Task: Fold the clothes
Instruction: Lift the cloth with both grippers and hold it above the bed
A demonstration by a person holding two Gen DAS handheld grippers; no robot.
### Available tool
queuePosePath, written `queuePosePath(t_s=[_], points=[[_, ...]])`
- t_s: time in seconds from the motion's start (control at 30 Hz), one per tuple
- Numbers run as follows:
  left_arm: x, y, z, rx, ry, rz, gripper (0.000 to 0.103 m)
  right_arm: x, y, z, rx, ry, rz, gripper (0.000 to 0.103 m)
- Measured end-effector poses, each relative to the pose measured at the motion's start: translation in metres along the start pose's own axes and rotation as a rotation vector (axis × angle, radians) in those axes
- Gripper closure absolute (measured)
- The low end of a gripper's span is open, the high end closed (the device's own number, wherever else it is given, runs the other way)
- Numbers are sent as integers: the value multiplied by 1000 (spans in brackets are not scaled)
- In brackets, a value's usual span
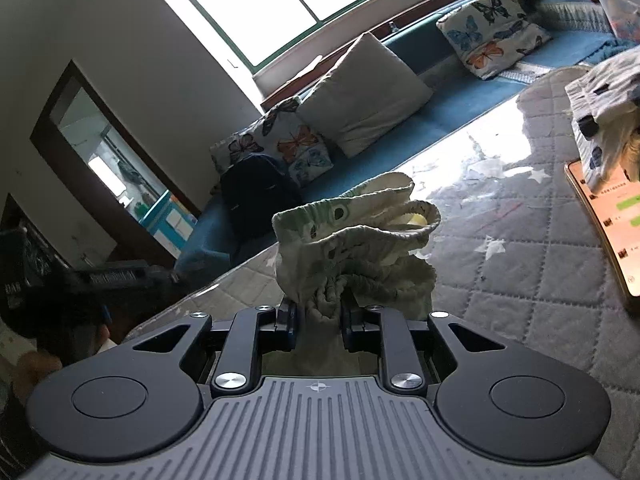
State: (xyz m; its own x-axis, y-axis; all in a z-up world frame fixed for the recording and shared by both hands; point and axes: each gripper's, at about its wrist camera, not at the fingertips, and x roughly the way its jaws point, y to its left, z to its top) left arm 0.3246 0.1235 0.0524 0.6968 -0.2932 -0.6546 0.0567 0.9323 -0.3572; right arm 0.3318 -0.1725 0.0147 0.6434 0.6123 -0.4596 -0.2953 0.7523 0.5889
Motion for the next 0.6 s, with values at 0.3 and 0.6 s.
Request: queuePosePath(t_s=[0.3, 0.6], points=[[25, -9, -33, -14, 80, -36, 98, -15, -13, -6, 3, 3, -22, 82], [45, -1, -38, -72, 103, -15, 81, -17, -23, -9, 14, 13, -28, 82]])
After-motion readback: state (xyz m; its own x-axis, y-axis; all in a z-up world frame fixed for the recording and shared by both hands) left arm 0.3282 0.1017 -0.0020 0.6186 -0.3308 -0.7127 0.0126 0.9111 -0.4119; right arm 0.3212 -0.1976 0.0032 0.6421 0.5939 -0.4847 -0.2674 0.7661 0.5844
